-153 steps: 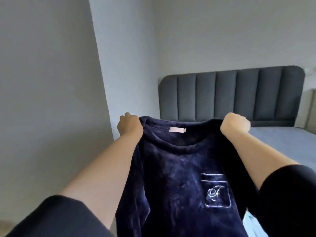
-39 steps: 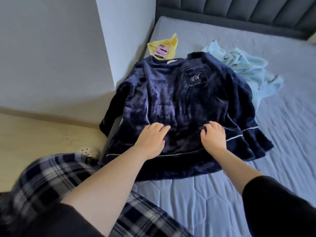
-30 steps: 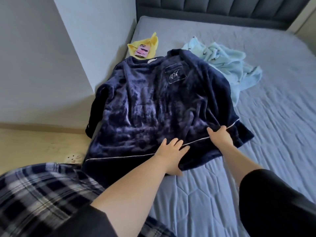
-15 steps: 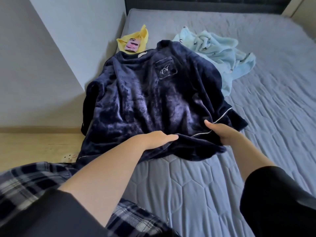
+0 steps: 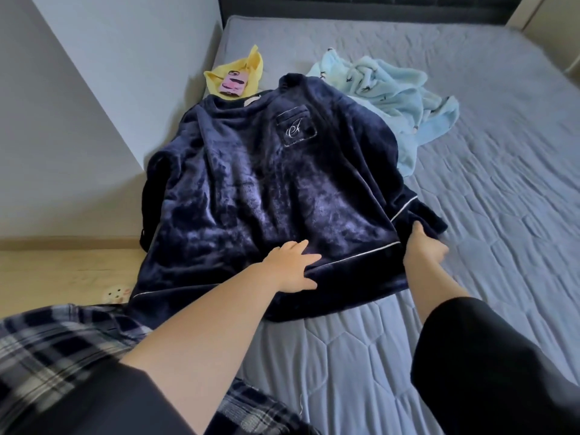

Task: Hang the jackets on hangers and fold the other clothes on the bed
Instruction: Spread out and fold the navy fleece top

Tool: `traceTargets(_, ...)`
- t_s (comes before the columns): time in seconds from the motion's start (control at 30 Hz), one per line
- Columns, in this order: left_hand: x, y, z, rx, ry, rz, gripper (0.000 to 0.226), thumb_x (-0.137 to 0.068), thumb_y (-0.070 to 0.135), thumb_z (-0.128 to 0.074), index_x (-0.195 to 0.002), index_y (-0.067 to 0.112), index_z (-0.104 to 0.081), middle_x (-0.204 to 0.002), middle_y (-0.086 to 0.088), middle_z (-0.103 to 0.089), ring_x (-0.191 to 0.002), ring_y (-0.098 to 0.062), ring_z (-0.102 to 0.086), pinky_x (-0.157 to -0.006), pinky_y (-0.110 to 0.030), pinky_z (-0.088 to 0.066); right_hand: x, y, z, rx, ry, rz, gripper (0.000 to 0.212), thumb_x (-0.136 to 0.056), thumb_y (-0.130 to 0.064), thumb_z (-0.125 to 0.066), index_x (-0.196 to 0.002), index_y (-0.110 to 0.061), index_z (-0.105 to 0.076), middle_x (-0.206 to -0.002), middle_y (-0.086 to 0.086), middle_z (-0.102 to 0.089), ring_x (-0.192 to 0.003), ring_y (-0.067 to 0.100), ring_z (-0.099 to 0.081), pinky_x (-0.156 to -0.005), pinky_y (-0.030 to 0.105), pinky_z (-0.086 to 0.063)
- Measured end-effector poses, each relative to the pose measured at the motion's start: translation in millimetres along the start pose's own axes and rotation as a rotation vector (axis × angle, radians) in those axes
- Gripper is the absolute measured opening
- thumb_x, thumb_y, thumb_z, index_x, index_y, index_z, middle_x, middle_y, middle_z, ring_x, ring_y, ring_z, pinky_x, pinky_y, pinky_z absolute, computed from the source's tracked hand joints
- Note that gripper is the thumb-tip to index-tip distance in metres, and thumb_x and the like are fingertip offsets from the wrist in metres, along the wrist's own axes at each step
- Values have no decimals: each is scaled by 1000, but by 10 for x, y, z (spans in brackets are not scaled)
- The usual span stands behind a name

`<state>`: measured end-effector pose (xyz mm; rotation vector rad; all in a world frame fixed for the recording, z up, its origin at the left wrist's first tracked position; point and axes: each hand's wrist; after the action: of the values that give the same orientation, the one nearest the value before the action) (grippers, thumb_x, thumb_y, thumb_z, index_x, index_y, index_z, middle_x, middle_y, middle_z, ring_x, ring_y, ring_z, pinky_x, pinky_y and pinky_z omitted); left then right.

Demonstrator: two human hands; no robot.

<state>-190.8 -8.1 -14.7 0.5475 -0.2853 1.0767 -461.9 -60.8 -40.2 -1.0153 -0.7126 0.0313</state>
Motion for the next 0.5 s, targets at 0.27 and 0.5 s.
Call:
traceTargets(0.27,-39,-43,182,350,-87,98,51,-94,34,-54,-143,29,-41,-160,4,-9,-146,-20,-15,-116,-37,-20,695,-941,-380,-331,33,470,45,-90,-19,-55,-132,-6,-46,-133,10,-55,-122,23,-52,-87,13,-33)
traceTargets(0.5,203,-608,606,1752,338,291,45,-105,37,-27,-138,12,-45,-144,-8,-45,-130,-26,-45,-105,-40,-34,2162,-959,-846,592,-1099,1146,15,-81,-20,-66,-93,-18,-58,-84,-10,-61,-77,9,-57,-68,21,-46)
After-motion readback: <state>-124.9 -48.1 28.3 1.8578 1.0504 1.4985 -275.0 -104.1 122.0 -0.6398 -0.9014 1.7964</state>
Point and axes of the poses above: each hand's wrist, its own x-axis away from the middle knuckle, its own z-axis out of the back of the hand, y = z × x
